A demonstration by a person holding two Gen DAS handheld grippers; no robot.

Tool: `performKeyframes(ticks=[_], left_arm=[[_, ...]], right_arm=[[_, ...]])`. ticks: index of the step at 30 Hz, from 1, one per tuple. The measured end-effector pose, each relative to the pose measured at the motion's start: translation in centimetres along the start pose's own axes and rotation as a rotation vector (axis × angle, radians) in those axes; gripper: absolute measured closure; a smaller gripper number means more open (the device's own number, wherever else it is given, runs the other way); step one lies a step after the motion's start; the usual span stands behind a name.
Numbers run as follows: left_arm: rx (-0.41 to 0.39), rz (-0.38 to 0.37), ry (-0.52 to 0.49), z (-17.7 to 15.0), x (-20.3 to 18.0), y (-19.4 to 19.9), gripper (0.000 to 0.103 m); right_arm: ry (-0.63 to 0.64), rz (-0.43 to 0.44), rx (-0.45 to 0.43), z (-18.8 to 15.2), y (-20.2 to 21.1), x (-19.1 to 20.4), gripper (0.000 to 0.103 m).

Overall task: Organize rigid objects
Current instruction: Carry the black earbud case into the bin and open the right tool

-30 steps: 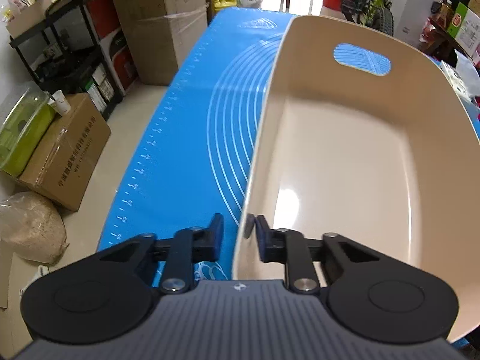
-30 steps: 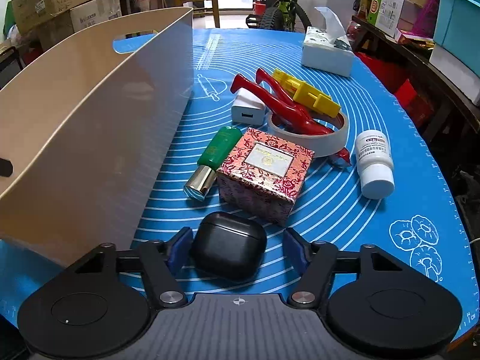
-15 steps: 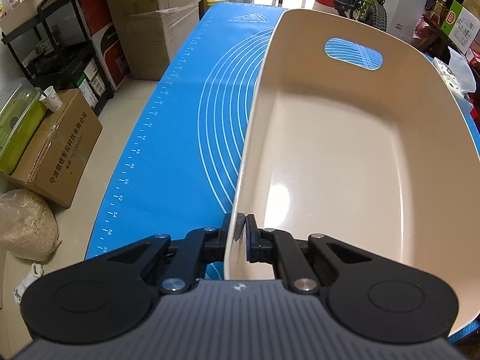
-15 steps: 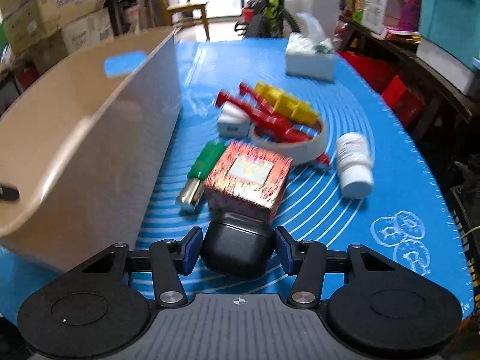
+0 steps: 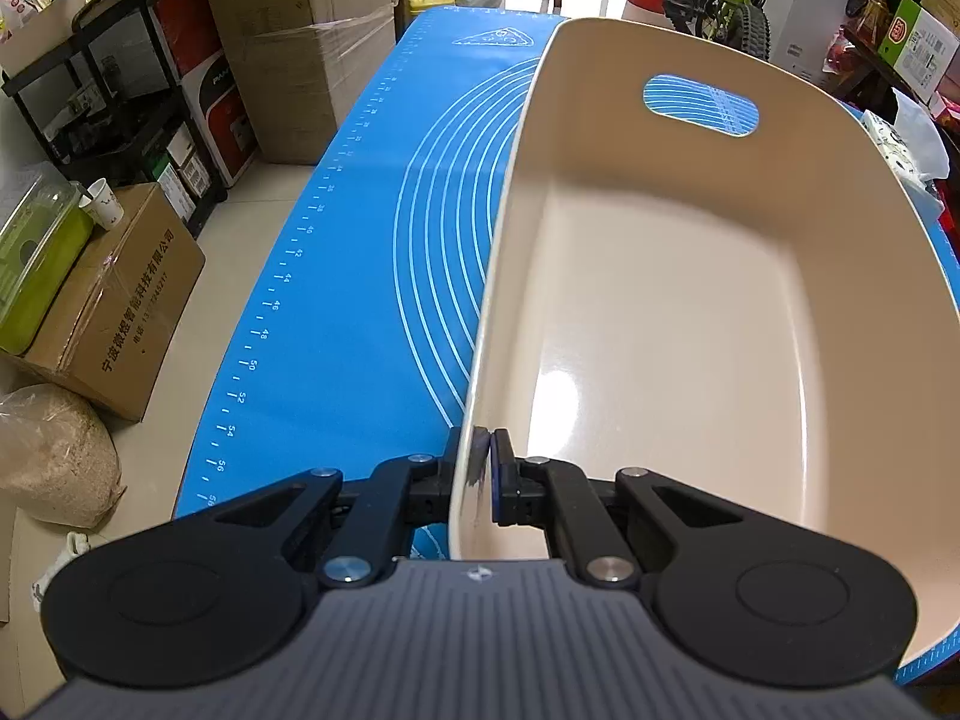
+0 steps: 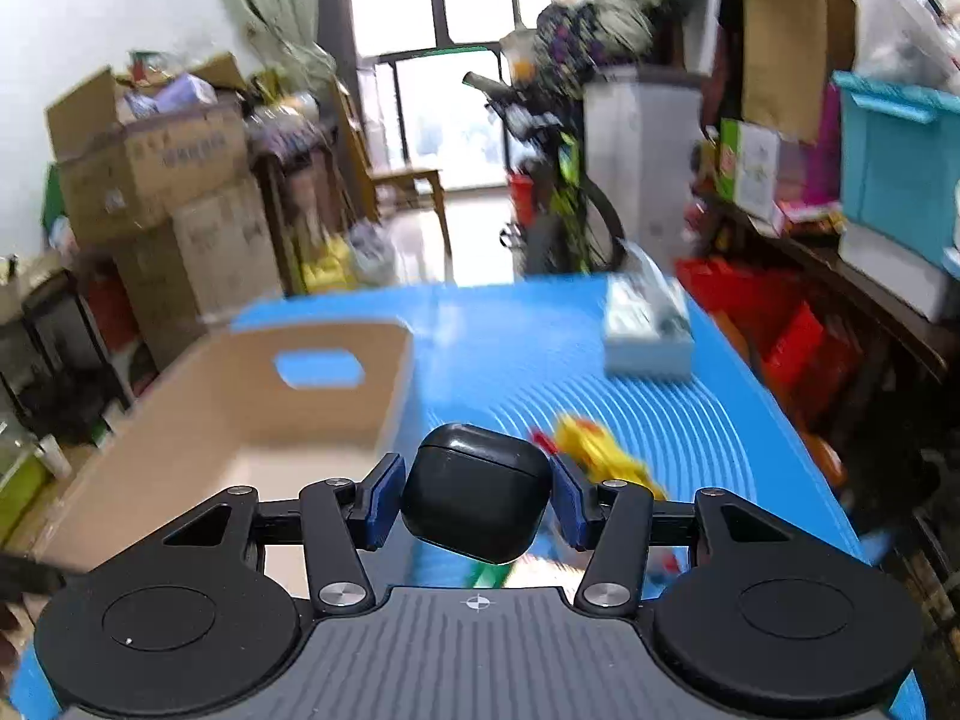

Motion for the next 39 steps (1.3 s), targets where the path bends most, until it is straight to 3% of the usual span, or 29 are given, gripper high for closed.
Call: performKeyframes(ticks=[4,10,20,26,30,34,39], left_arm=[[0.0,0.003,0.0,0.0,0.0,0.0,0.094],[0.001,0.003,-0.002,-0.1,0.0,0.0,0.094],[0.002,0.005,-0.008,-0.1,0.1,0.0,0.094],[0.003,0.008,-0.01,-0.1,0.1,0.0,0.094],[0.002,0.009,-0.011,-0.1,0.1,0.0,0.094],[0.004,0.01,-0.011,-0.1,0.1,-0.1,0.094],[0.005,0.01,-0.01,-0.1,0.2,-0.1,0.094]], right_arm=[[0.056,0.059,-0.043,2.1,-1.0,2.7,0.046],[0.152,0.138,-0.008,2.7,-3.1,7.0,0.046],[0.352,0.173,0.233,-2.7,-6.5,11.7,0.046],[0.431,0.176,0.315,-3.2,-6.9,12.9,0.046],[0.424,0.173,0.331,-3.2,-7.0,12.9,0.045],[0.386,0.186,0.315,-2.8,-6.8,12.5,0.036],[0.334,0.204,0.225,-1.2,-4.7,11.2,0.032]])
Point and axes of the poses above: each gripper's, at about its wrist camera, not at the fingertips, and y roughly against the way its jaws point, x to its left, z to its top, the point moved 5 cm from there along -y, roughly the way its jaws point
